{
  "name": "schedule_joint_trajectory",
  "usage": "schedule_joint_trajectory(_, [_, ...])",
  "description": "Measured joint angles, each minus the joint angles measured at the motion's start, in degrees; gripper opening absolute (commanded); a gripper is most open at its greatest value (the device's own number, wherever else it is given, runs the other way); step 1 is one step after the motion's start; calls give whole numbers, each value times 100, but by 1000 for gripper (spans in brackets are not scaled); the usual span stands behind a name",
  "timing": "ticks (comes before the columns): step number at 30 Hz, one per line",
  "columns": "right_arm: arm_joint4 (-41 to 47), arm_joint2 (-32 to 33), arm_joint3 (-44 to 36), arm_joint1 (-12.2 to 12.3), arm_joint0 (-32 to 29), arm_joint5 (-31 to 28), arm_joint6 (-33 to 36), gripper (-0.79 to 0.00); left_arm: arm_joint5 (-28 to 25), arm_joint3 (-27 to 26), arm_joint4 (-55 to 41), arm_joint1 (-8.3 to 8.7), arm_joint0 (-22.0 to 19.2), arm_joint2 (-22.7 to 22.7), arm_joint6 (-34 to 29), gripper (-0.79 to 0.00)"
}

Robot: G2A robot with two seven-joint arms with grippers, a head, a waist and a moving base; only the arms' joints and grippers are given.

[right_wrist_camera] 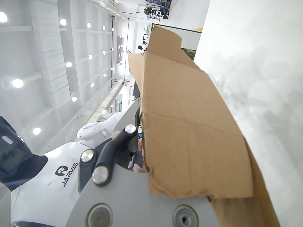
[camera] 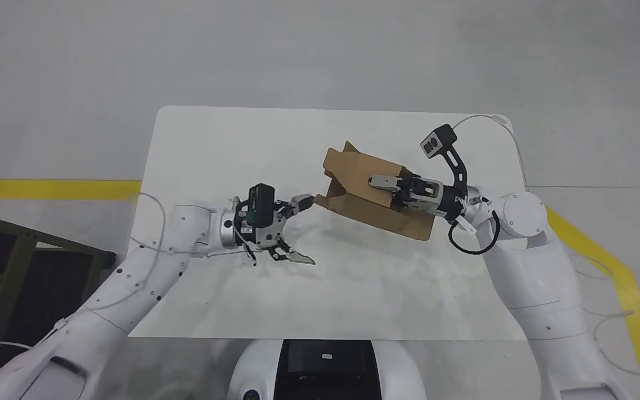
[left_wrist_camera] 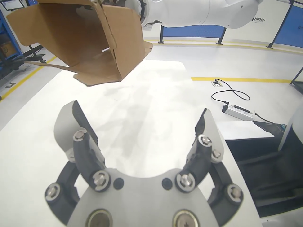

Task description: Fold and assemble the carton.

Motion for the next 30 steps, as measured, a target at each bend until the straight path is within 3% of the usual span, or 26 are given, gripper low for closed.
schedule_joint_trajectory(13, [-169,-29,-188,44,-130,43,36,-785,0,302,308,-161,-343,436,858,0])
schedule_joint_trajectory(30, [-153,-333,-186,24,-49,31,137,-785,0,16,345,-117,-379,522,1119,0])
